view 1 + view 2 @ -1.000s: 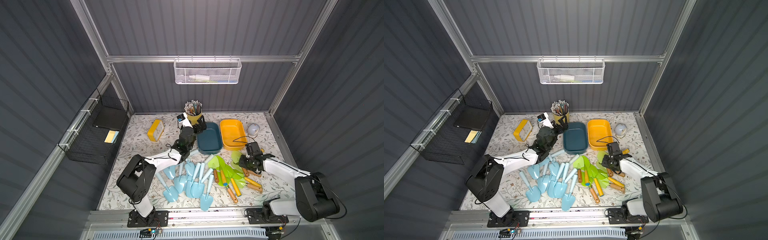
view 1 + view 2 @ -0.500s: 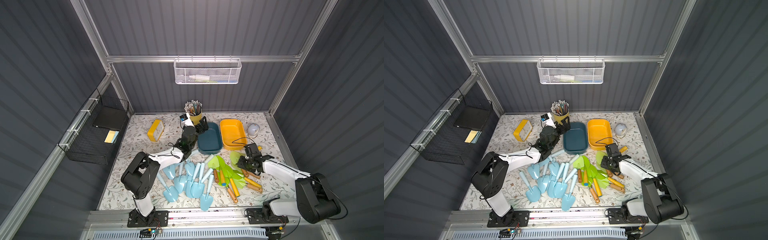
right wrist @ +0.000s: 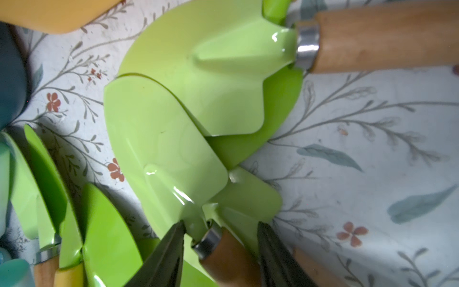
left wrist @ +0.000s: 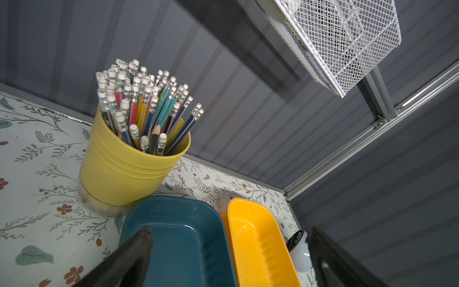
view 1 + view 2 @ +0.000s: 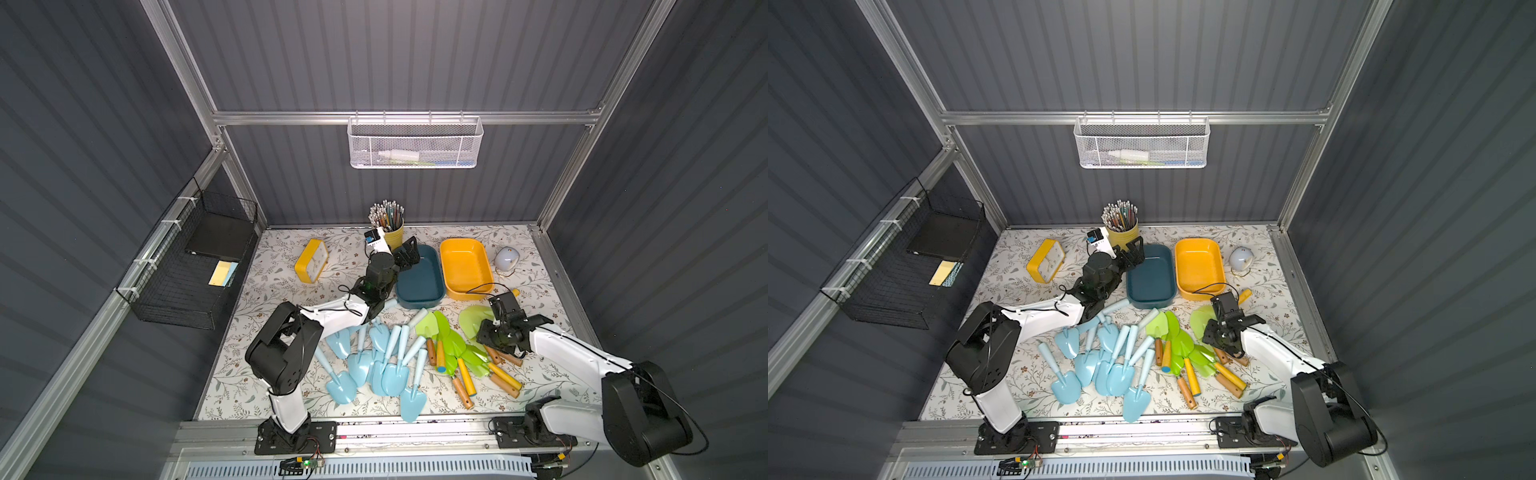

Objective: Sort the small shovels by color and place them into the storage box
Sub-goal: Pick up the shovel from the center of the board.

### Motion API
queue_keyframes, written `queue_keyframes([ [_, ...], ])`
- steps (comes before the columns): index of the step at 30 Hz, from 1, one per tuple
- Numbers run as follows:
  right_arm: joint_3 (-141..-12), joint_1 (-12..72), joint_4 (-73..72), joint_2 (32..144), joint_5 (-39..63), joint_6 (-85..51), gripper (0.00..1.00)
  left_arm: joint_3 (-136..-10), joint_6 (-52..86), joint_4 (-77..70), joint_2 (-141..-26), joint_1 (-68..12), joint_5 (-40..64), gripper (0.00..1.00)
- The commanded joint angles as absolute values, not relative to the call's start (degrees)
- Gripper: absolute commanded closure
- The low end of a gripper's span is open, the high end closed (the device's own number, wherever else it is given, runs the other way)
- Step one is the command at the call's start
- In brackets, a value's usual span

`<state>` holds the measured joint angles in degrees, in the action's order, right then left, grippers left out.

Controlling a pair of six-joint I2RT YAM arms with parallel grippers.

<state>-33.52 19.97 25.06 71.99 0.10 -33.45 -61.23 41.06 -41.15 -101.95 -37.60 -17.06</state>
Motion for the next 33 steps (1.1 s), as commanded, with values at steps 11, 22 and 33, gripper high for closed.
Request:
queue_keyframes([
  [11, -35.7, 22.2, 33.6, 70.2, -0.9, -35.1, 0.47, -61.4, 41.7, -40.9, -102.2, -38.6, -16.2, 0.01],
  [22, -38.1, 22.8, 38.5, 70.7, -1.1, -33.9, 0.47, -61.5, 41.6, -41.9, -103.4, -38.8, -15.2, 0.01],
  [33, -38.2, 24.8, 35.3, 77.1, -1.9, -34.1, 0.56, -61.9, 42.0, -41.8, -104.1, -38.7, -15.0, 0.01],
])
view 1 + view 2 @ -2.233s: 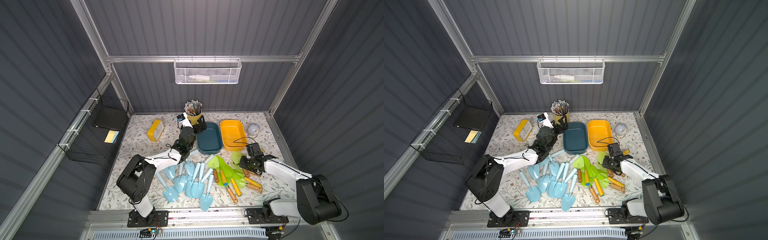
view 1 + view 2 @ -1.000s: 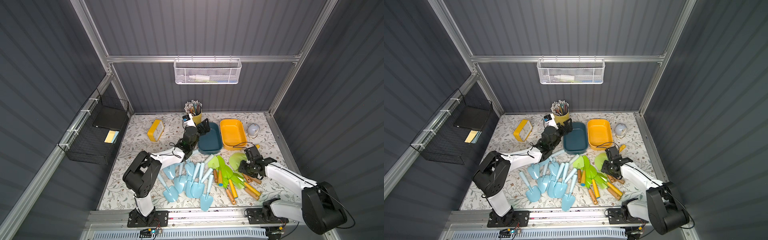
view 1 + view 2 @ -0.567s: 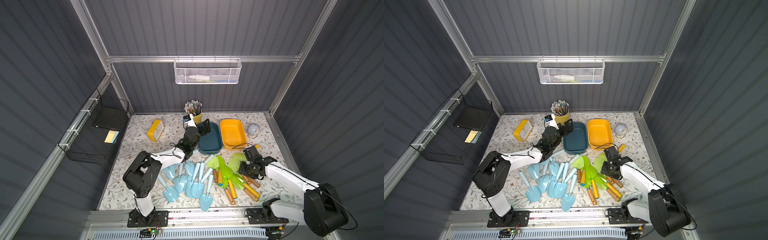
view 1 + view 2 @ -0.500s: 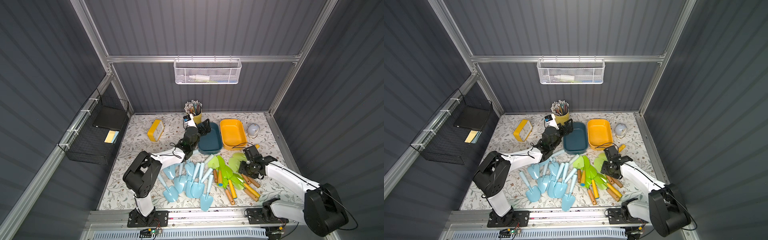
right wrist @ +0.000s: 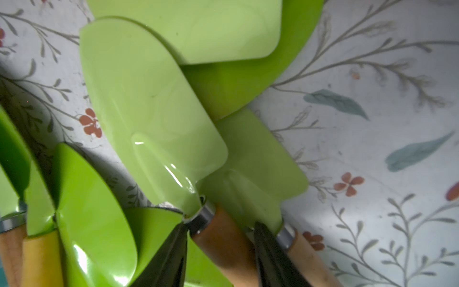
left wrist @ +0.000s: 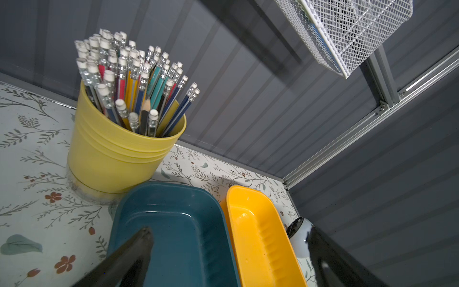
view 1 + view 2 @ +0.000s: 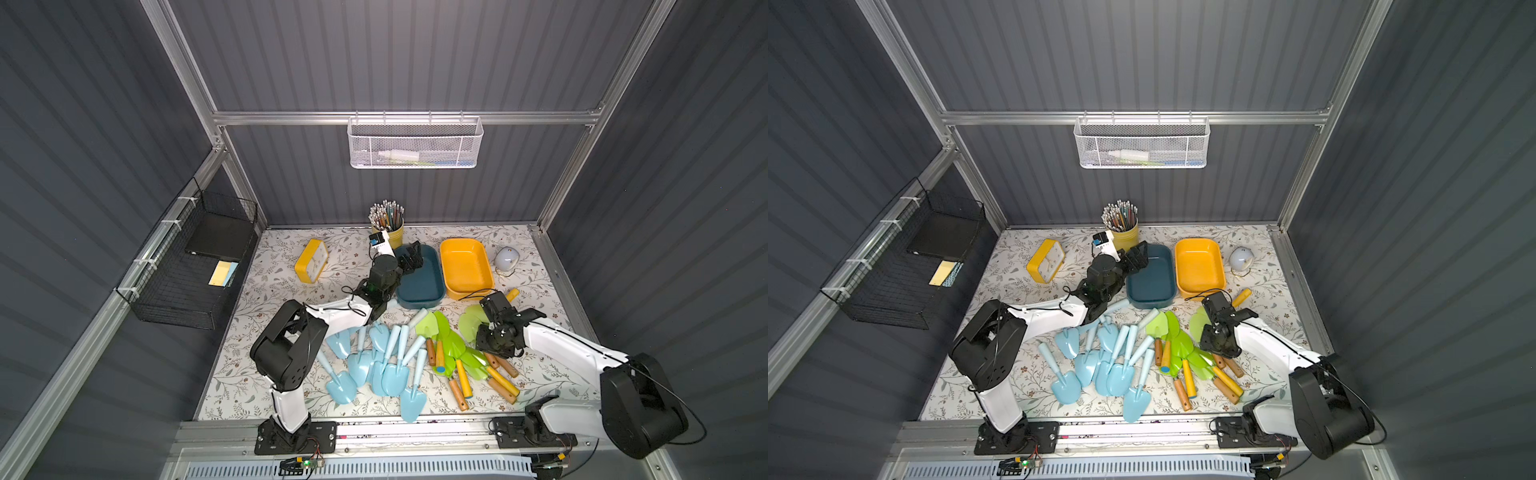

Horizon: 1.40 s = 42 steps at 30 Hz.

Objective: Sort the small shovels by color and place them into the storage box
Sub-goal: Pick up the shovel from the center of the board, then place the shovel in the storage box.

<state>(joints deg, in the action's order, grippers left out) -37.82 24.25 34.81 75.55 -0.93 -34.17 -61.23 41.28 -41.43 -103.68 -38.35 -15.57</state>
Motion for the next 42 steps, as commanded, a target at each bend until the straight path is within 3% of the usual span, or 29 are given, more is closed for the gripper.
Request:
queue_keyframes([
  [1, -38.2, 24.8, 35.2, 77.4, -2.0, -34.0, 0.57, -62.0, 42.0, -41.7, -104.3, -38.7, -15.0, 0.01],
  [5, -37.7, 24.8, 34.7, 77.9, -2.4, -33.7, 0.68, -62.5, 42.1, -41.3, -104.8, -38.7, -14.7, 0.01],
  [10, -37.1, 24.8, 34.5, 76.8, -2.5, -34.3, 0.89, -62.7, 41.9, -41.2, -105.1, -38.8, -14.5, 0.01],
  [15, -37.1, 24.8, 34.5, 73.9, -2.7, -35.1, 1.00, -63.3, 41.8, -41.1, -105.5, -38.8, -14.3, 0.01],
  [23, -38.5, 24.7, 36.6, 63.0, -6.2, -38.6, 1.00, -64.3, 41.3, -40.8, -105.8, -38.8, -14.5, 0.01],
  [31, -47.1, 24.7, 43.1, 60.5, -15.5, -40.1, 1.00, -65.6, 40.6, -40.7, -106.3, -38.8, -14.3, 0.01],
  [36, -58.4, 24.0, 42.5, 65.0, -17.1, -34.8, 1.00, -66.3, 39.8, -39.6, -105.9, -38.8, -14.8, 0.01],
  [42, -70.3, 21.2, 33.6, 79.0, -9.0, -24.7, 1.00, -67.6, 39.6, -36.2, -106.4, -38.8, -15.1, 0.01],
])
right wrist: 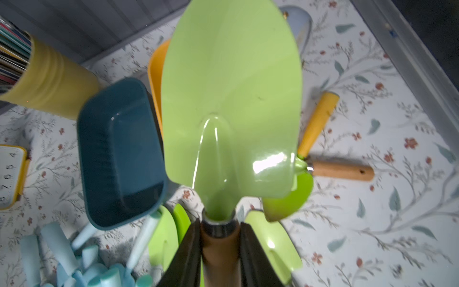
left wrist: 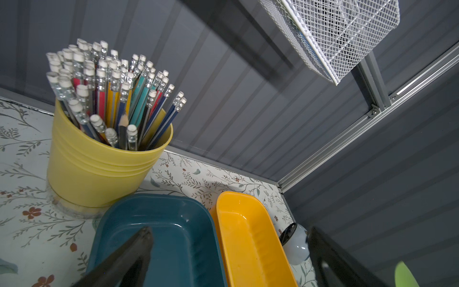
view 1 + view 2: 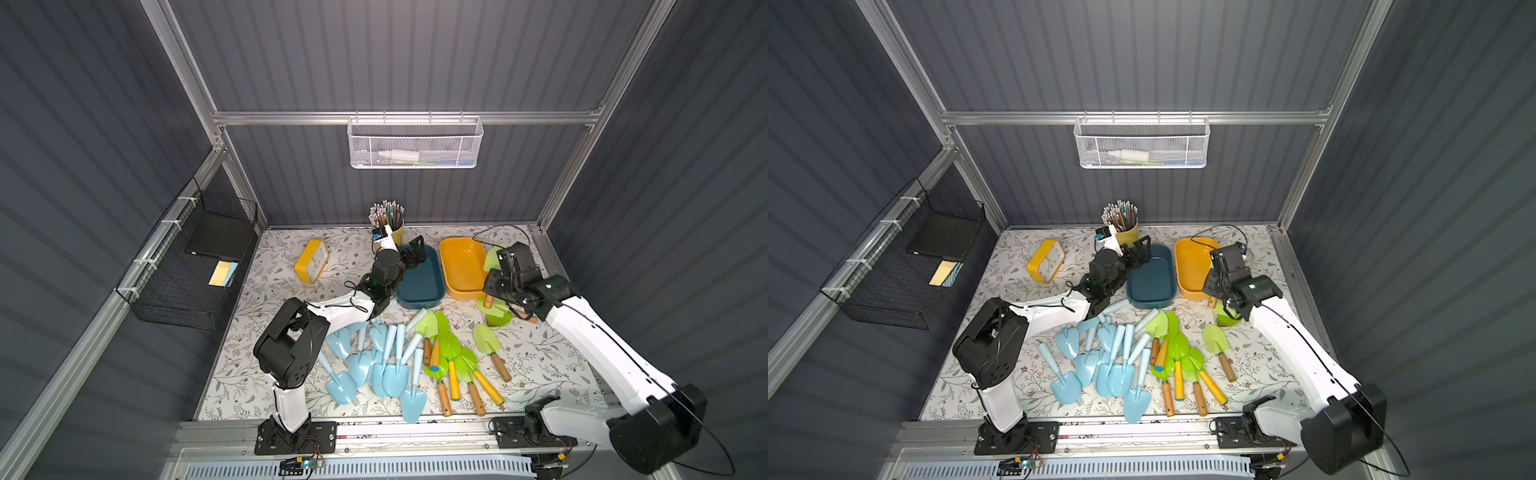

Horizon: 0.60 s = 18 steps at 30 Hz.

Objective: Sort the small shovels by color and place them into the storage box
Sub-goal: Place the shovel in the storage box.

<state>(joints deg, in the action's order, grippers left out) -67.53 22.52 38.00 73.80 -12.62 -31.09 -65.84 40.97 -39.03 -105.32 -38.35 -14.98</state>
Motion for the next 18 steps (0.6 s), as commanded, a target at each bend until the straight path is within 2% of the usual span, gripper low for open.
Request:
queue_keyframes([
  [1, -72.1, 20.5, 32.4, 82.0, -7.7, -23.6, 1.00, -67.7, 39.7, -35.6, -106.2, -38.8, -15.3, 0.01],
  [9, -85.2, 15.3, 28.2, 103.3, 2.6, -16.3, 1.00, -71.4, 37.4, -29.6, -106.9, -38.8, -16.5, 0.00],
  [18, -93.5, 13.9, 30.8, 119.0, 3.3, -13.4, 1.00, -76.2, 36.6, -27.2, -111.5, -38.8, -15.4, 0.01],
])
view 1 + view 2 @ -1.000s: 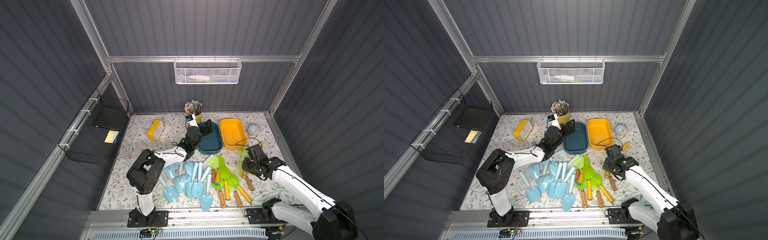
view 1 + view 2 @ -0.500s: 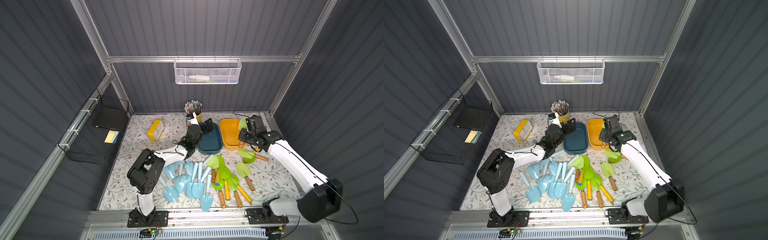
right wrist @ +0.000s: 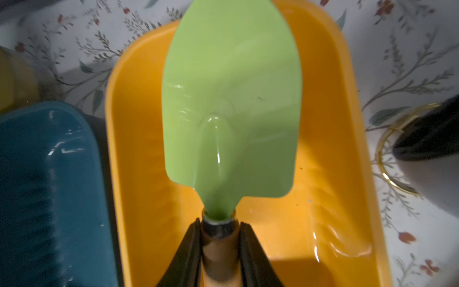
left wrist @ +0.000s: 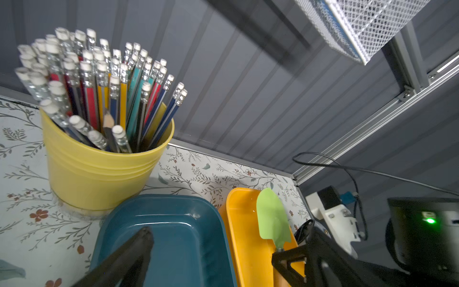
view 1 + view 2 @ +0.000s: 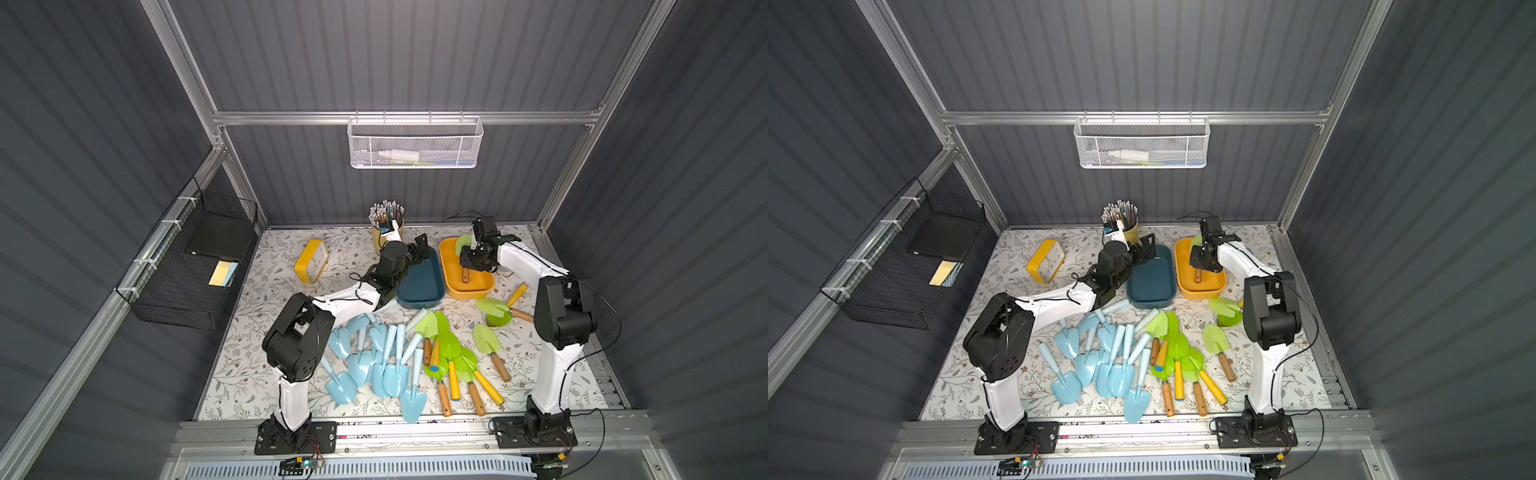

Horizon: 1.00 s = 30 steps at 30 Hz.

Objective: Sort the small shovels by color and place them into the storage box
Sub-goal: Place the shovel in the storage box.

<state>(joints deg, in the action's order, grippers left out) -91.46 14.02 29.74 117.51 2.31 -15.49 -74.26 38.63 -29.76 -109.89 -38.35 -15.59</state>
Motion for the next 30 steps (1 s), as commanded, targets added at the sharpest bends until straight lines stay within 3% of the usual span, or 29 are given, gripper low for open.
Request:
queue_keyframes([
  [1, -93.5, 13.7, 30.9, 119.7, 2.7, -13.2, 1.00, -76.2, 36.5, -27.0, -112.0, -38.8, -15.4, 0.01],
  [10, -93.2, 12.0, 31.5, 121.6, -1.8, -12.1, 0.97, -79.6, 35.6, -25.3, -113.7, -38.8, -15.5, 0.01],
  [21, -90.9, 12.0, 29.7, 116.2, -0.8, -14.7, 0.59, -74.6, 36.3, -24.2, -111.6, -38.8, -16.6, 0.00],
  [30, -83.3, 12.4, 24.0, 106.2, 2.3, -18.4, 0.54, -71.0, 39.4, -23.2, -109.9, -38.7, -16.9, 0.00],
])
